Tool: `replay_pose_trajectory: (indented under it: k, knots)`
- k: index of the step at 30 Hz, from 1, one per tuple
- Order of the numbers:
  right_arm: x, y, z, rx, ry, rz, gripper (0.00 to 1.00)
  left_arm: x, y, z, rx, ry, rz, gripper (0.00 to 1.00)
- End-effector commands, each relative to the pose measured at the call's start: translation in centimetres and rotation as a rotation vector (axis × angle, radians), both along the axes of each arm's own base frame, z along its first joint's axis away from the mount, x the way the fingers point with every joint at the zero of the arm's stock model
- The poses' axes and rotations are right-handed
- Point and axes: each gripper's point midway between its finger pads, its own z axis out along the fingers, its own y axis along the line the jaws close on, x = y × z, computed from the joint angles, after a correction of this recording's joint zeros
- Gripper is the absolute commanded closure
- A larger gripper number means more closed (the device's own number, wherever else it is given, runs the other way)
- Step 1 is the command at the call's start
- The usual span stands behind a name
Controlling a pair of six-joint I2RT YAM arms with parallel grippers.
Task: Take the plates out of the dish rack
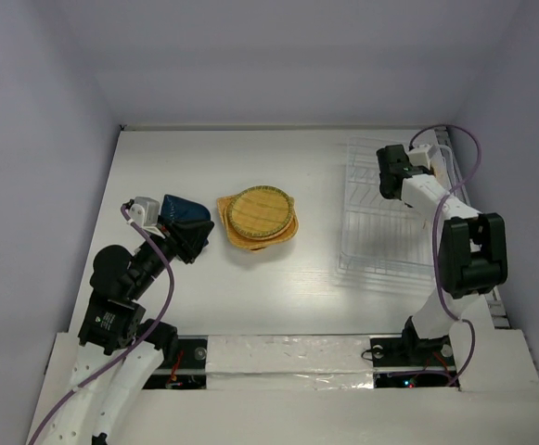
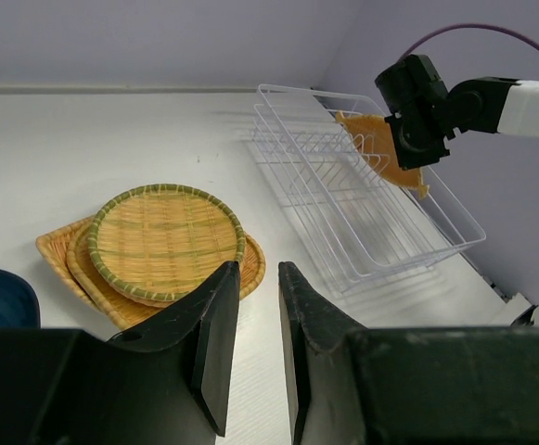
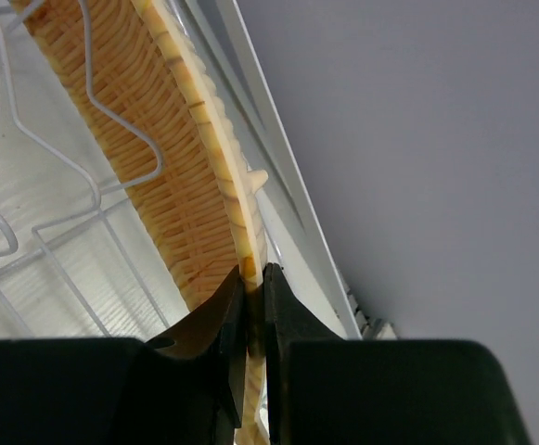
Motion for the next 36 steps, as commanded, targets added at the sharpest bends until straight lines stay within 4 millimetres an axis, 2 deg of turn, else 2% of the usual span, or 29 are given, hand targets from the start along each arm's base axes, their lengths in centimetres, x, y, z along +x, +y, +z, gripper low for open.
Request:
replay_pose_trajectory:
  k: [1,6,7,9,10,11,14,16,17,18,19,20,21,22,24,25,27,28,31,35,36]
  knots:
    - [1.0,-0.1,6.2,-0.197,-0.181,-0.081,1.0,-0.4,0.0,2.6,-0.021,-0.077,-0.01,0.79]
    - [1.1,0.1,4.2,-0.262,-0.106,-0.097,1.0,-0.4,0.0,2.5,-0.017,-0.075,-0.007,0.79]
    - [1.3,0.0,4.5,-0.273,-0.154,-0.128,1.0,-0.4,0.0,2.5,-0.018,-0.074,-0.008,0.79]
    - [0.7,-0.2,4.2,-0.313,-0.092,-0.14,1.0,-0.4,0.0,2.4,-0.017,-0.073,-0.008,0.79]
    - [0.9,-0.1,4.3,-0.296,-0.189,-0.179,1.0,-0.3,0.0,2.4,-0.016,-0.072,-0.008,0.79]
    - [0.6,-0.1,5.3,-0.3,-0.173,-0.184,1.0,-0.3,0.0,2.4,-0.015,-0.073,-0.008,0.79]
    - [1.1,0.5,4.5,-0.271,-0.167,-0.173,1.0,-0.4,0.0,2.4,-0.017,-0.073,-0.007,0.79]
    - [1.4,1.2,3.5,-0.212,-0.13,-0.134,1.0,-0.4,0.0,2.4,-0.015,-0.073,-0.007,0.79]
    - [2.6,1.7,3.0,-0.151,-0.197,-0.12,1.0,-0.4,0.0,2.4,-0.015,-0.073,-0.007,0.79]
    - [2.2,1.9,1.5,-0.116,-0.167,-0.09,1.0,-0.4,0.0,2.4,-0.014,-0.075,-0.008,0.79]
    - [2.6,2.8,1.9,-0.013,-0.178,-0.017,1.0,-0.4,0.0,2.4,-0.015,-0.074,-0.008,0.79]
    - [3.8,3.6,2.1,0.06,-0.265,0.019,0.99,-0.3,0.0,2.3,-0.014,-0.07,-0.008,0.79]
    - [3.6,4.0,1.7,0.106,-0.275,0.048,0.93,-0.3,0.0,2.3,-0.014,-0.07,-0.008,0.79]
    - [4.1,5.2,2.2,0.196,-0.309,0.109,0.75,-0.3,-0.1,2.4,-0.014,-0.071,-0.01,0.79]
    - [4.7,6.1,2.7,0.259,-0.351,0.145,0.6,-0.2,-0.1,2.2,-0.013,-0.067,-0.011,0.79]
    - [5.0,6.8,2.7,0.303,-0.358,0.176,0.46,-0.2,-0.2,2.2,-0.012,-0.066,-0.013,0.79]
    - [5.2,7.2,3.6,0.327,-0.391,0.191,0.33,-0.2,-0.2,2.2,-0.012,-0.064,-0.013,0.79]
    - [5.3,7.4,4.0,0.34,-0.403,0.2,0.21,-0.2,-0.1,2.2,-0.014,-0.065,-0.011,0.79]
    - [5.8,7.1,4.1,0.362,-0.411,0.208,0.17,-0.1,-0.2,2.0,-0.012,-0.059,-0.011,0.79]
    - [6.3,5.5,4.3,0.32,-0.393,0.161,0.19,0.0,-0.2,2.0,-0.011,-0.058,-0.014,0.79]
    - [6.6,5.4,3.7,0.31,-0.373,0.158,0.21,0.0,-0.3,1.9,-0.01,-0.055,-0.016,0.79]
